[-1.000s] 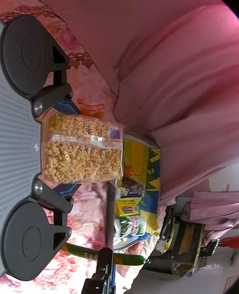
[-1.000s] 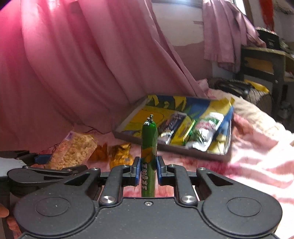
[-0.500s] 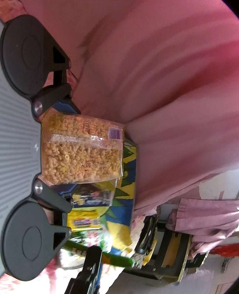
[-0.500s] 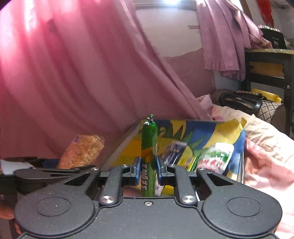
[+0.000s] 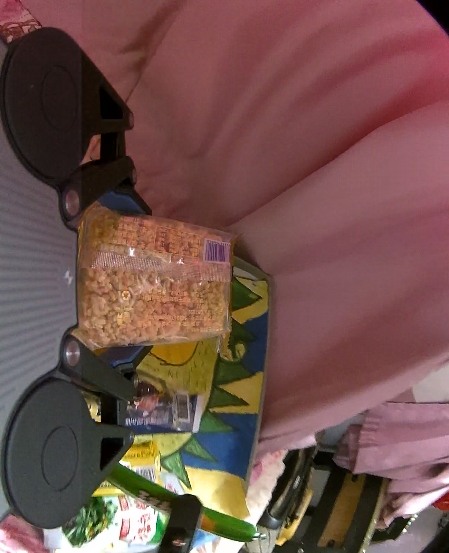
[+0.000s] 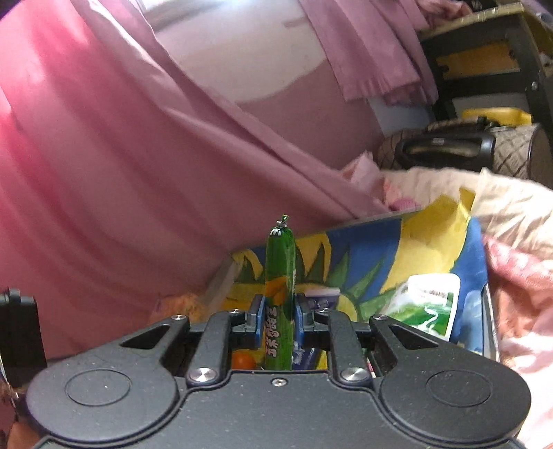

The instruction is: Organize snacks

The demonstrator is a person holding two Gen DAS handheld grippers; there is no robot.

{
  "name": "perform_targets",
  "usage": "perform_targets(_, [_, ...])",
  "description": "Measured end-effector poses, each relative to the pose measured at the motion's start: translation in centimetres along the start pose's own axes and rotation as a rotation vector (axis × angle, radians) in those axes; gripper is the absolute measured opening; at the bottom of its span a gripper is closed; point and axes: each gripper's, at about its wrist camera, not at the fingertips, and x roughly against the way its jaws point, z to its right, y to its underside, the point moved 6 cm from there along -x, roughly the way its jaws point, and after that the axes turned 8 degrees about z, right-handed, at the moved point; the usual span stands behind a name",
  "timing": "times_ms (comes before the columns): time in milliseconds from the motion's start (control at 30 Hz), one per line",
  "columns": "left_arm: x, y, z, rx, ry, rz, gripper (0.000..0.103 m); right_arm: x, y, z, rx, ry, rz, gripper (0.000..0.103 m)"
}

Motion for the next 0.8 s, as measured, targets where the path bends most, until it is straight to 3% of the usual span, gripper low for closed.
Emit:
perform_targets(333, [-1.8, 0.7, 0.5, -0.024, -0.016, -0.047, 0.076, -1.9, 1.6, 1.1, -0.039, 0.016, -0.071, 0.019])
perform_targets(600, [-0.7, 0.7, 0.3, -0.029, -0.039, -0.033, 0.076, -2.4, 1.9, 2.0, -0.052, 0.071, -0.106, 0.022])
perform_targets(800, [-0.5, 0.7, 0.0, -0.002, -0.050, -0.044, 0.078, -2.3, 2.0, 2.2, -0.053, 0.093, -0.120, 0.031])
